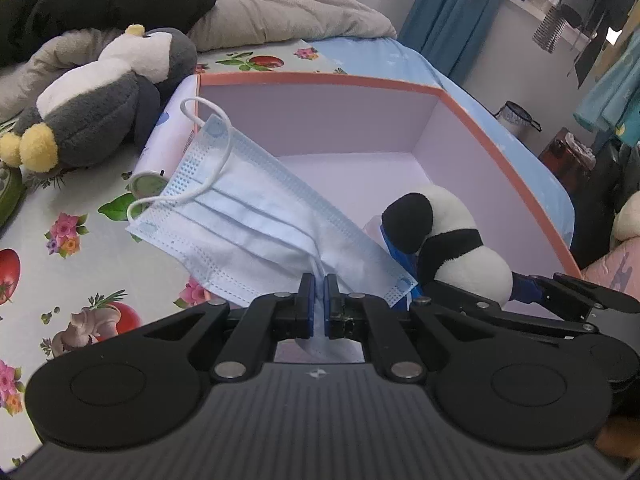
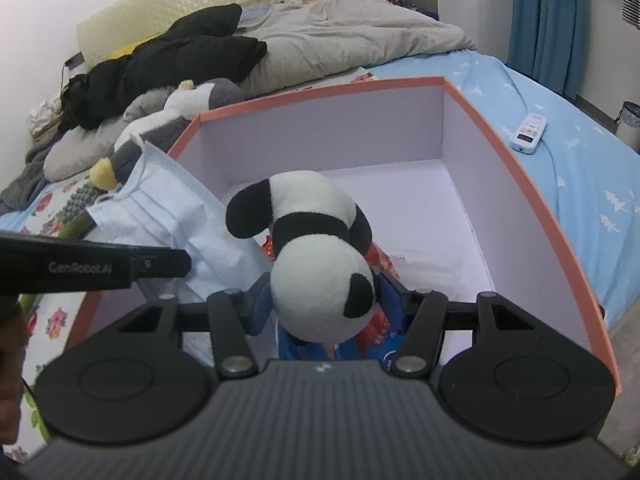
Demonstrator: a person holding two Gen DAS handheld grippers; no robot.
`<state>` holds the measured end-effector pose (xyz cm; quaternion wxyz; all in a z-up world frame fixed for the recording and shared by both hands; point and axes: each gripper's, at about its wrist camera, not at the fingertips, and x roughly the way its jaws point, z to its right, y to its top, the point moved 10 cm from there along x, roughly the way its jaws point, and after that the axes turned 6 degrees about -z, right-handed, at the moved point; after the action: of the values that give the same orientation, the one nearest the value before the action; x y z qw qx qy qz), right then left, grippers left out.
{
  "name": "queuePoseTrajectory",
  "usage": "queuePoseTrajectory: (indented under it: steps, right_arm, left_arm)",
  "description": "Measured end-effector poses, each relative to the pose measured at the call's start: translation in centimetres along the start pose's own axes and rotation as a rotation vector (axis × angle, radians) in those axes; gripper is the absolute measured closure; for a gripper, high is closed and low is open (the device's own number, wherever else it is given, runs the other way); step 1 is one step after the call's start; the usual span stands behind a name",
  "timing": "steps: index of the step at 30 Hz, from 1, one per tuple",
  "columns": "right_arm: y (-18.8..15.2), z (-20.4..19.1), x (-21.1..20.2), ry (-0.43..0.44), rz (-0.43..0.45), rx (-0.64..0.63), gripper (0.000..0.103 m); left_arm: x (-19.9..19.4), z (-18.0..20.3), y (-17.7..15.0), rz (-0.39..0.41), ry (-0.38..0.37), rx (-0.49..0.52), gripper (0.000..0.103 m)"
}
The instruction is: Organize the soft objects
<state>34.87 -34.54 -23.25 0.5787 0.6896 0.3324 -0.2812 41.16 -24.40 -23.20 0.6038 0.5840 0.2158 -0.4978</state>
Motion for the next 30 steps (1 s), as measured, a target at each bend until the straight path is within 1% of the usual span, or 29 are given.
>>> queuePoseTrajectory:
  steps: [3, 7, 8, 9, 10, 11, 12, 14, 19, 25, 27, 30]
  right_arm:
    - [0.0, 0.1, 0.3, 0.003, -0.006, 0.008, 0.043]
    - [0.0, -0.1, -0.2, 0.007, -0.002, 0.012, 0.042]
    - [0.1, -0.1, -0.3, 0.008, 0.002, 0.009, 0.042]
    - [0.2, -0.2, -0.7, 0.001, 0.01, 0.0, 0.041]
    - [0.4, -0.3, -1.1, -0.001, 0.018, -0.009, 0.038]
    - [0.6, -0.4, -1.7, 0.002, 0.028, -0.012, 0.036]
    - [0.7, -0.4, -2.3, 0.005, 0.038, -0.008, 0.031]
    - [1.2, -0.5, -3.6, 0.004, 0.061, -0.01, 0.029]
    - [2.6, -1.6, -8.0, 0.015, 0.13, -0.008, 0.029]
    - [4.1, -3.1, -14.0, 0.018, 0.22, -0.016, 0.029]
    - [4.7, -3.6, -15.8, 0.026, 0.245, -0.017, 0.029]
    - [5.5, -4.4, -18.4, 0.022, 0.29, -0.036, 0.029]
  left_arm:
    - [0.3, -0.3, 0.0, -0.008, 0.002, -0.003, 0.098]
    - [-0.4, -0.2, -0.1, 0.0, -0.008, -0.01, 0.097]
    - [-0.7, -0.1, -0.1, 0.002, -0.019, -0.02, 0.091]
    - [-1.1, -0.2, 0.0, 0.006, -0.027, -0.033, 0.081]
    - [-1.8, -0.2, 0.1, 0.017, -0.027, -0.045, 0.077]
    - [-2.5, -0.2, 0.3, 0.03, -0.022, -0.047, 0.069]
    - [-3.4, -0.2, 0.7, 0.056, -0.014, -0.038, 0.065]
    - [-5.2, 0.0, 1.0, 0.091, 0.009, -0.026, 0.065]
    - [-10.0, 0.6, 1.4, 0.149, 0.007, -0.019, 0.065]
    - [-16.7, 0.8, 0.9, 0.21, -0.01, -0.036, 0.065]
    - [-18.8, 1.2, 1.0, 0.23, -0.009, -0.023, 0.065]
    - [-22.3, 2.1, 1.0, 0.283, -0.003, 0.003, 0.065]
